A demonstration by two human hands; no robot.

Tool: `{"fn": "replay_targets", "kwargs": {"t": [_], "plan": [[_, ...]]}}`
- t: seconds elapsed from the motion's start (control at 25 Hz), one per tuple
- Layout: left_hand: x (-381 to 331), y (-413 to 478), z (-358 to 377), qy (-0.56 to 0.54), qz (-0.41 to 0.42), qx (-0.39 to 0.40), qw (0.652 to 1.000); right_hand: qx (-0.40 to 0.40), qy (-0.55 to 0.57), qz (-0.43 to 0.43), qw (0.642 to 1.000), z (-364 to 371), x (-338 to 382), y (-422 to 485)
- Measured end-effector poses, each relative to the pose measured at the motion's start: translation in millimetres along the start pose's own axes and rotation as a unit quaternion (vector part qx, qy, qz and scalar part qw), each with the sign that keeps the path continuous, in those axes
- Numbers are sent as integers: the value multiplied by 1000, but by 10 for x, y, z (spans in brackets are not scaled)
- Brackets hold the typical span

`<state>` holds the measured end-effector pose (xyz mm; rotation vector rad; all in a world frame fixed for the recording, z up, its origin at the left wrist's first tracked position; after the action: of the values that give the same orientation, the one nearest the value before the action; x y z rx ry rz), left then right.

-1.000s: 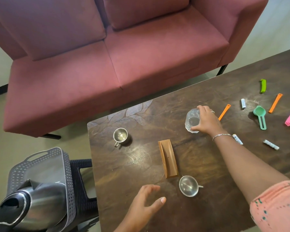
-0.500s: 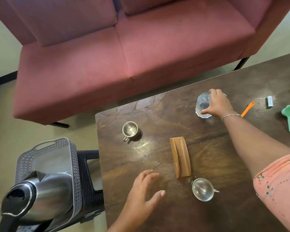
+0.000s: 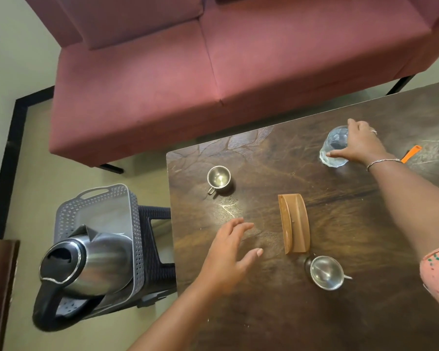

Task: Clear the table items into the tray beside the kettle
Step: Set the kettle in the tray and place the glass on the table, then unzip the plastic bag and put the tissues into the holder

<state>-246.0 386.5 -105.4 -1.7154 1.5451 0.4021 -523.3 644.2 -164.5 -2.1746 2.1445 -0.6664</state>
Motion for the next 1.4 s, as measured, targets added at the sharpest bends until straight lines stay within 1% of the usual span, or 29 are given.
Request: {"fn": "replay_targets", "kwargs": {"t": [0.16, 0.36, 0.52, 0.68, 0.8, 0.92, 0.96, 1.04, 1.08, 1.12, 1.2, 1.28, 1.32, 1.4], "plan": [[15, -105, -144, 41, 6, -6, 999, -66, -15, -56, 996, -130, 386, -459], [173, -372, -448, 102, -10, -20, 995, -41, -20, -124, 991, 66, 1149, -1290], [408, -635, -771, 132, -25, -35, 990, -26, -10, -183, 983, 205, 1935, -1860], [770, -925, -1326, 108, -50, -89, 989, 10, 2, -250, 968, 391, 2873, -2262], [1004, -1119, -1816, 96, -56, -136, 984, 44, 12, -284, 958, 543, 3460, -2447], [1332, -1371, -2456, 66, -67, -222, 970, 87, 13, -333, 939, 731, 4075, -2618], [1510, -1465, -2684, 51, -83, -260, 961, 100, 12, -349, 932, 791, 4270, -2676], [2030, -1681, -3092, 1, -149, -334, 931, 120, 15, -377, 918, 919, 4651, -2768], [2343, -1781, -3212, -32, -197, -355, 913, 129, 19, -386, 913, 975, 4810, -2795], [2677, -1864, -3263, -68, -251, -360, 896, 140, 19, -393, 909, 1031, 4954, -2811], [3348, -2010, -3186, -145, -353, -332, 863, 165, 5, -409, 898, 1191, 5253, -2823], [3877, -2088, -2964, -220, -423, -290, 830, 183, -3, -415, 891, 1344, 5505, -2802], [4083, -2098, -2859, -243, -446, -275, 816, 190, -2, -416, 889, 1417, 5613, -2784], [4377, -2039, -2687, -250, -468, -245, 812, 206, -6, -421, 883, 1563, 5785, -2759]]}}
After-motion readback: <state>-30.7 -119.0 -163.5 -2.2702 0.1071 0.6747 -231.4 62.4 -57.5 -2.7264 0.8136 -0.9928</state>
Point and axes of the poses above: each hand's wrist, its own y-axis towards the middle knuckle, its own z-axis out of the palm, x = y × z, the point moved 10 cm from there along y, towards the middle knuckle, and after that the axes turned 1 degree about x, right-handed, at the moved point
